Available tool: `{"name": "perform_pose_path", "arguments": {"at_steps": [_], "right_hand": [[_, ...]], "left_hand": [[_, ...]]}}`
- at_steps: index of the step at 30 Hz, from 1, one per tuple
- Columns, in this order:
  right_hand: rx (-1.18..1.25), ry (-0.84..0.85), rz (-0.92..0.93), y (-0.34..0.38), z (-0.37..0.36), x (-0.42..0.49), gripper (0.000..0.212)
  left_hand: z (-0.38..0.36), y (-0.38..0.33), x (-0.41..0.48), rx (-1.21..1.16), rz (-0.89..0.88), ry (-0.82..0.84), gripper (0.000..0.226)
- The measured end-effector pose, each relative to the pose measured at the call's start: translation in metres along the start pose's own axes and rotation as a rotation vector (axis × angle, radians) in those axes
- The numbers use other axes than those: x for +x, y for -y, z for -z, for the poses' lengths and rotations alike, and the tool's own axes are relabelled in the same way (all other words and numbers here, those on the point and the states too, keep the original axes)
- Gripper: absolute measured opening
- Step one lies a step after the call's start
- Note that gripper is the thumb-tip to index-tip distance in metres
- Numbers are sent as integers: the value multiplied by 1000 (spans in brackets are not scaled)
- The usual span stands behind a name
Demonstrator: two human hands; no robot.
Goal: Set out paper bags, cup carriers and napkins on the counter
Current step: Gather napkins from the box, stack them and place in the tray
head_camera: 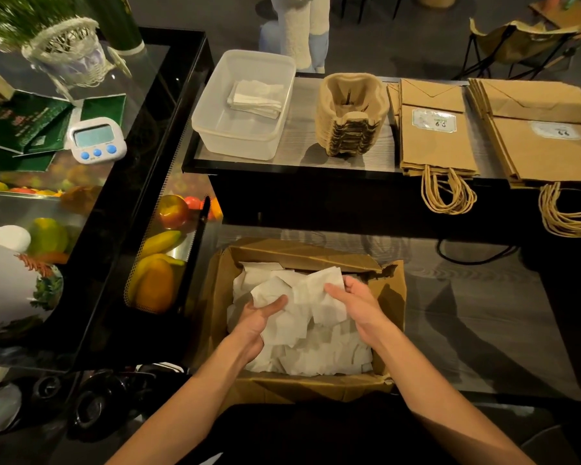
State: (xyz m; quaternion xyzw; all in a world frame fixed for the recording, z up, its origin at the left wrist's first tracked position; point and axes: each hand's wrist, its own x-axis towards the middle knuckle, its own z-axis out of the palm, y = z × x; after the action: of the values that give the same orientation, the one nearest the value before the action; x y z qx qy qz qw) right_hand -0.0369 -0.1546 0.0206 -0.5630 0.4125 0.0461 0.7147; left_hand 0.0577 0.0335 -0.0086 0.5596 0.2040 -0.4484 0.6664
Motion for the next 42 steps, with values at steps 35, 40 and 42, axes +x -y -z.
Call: {"name": "perform_pose_path", "arguments": {"at_steps": [35, 40, 42], "right_hand": [[-35, 6, -1, 3, 6, -2, 18], [434, 109, -126, 10, 15, -1, 33], [340, 126, -123, 9, 5, 0, 34]], "left_hand": [[-5, 4, 13, -58, 22, -27, 90], [-7, 4, 12, -36, 4, -45, 94], [-10, 3, 12, -13, -10, -47, 98]]}}
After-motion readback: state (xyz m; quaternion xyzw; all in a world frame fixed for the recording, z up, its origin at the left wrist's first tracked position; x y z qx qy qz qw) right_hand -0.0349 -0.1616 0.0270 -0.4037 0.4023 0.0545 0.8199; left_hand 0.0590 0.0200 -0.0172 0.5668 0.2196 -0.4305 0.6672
